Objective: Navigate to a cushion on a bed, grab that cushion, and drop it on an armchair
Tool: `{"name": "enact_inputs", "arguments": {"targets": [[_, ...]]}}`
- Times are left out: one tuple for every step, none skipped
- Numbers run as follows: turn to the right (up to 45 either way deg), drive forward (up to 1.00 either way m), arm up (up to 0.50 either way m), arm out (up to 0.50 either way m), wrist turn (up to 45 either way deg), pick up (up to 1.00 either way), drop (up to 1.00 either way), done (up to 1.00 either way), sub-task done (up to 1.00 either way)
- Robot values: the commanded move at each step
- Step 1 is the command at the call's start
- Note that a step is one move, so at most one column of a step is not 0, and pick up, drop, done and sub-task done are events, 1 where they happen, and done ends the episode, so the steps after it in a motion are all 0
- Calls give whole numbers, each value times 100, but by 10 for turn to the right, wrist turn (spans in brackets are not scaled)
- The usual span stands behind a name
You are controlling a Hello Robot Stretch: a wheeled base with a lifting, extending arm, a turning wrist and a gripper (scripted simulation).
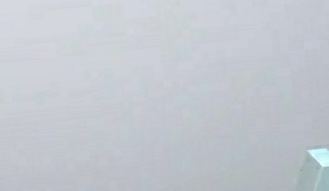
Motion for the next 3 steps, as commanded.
{"name": "enact_inputs", "arguments": {"targets": [[450, 0, 0, 0, 0, 0, 0, 0, 0], [0, 35, 0, 0, 0, 0, 0, 0, 0], [-300, 0, 0, 0, 0, 0, 0, 0, 0]]}}
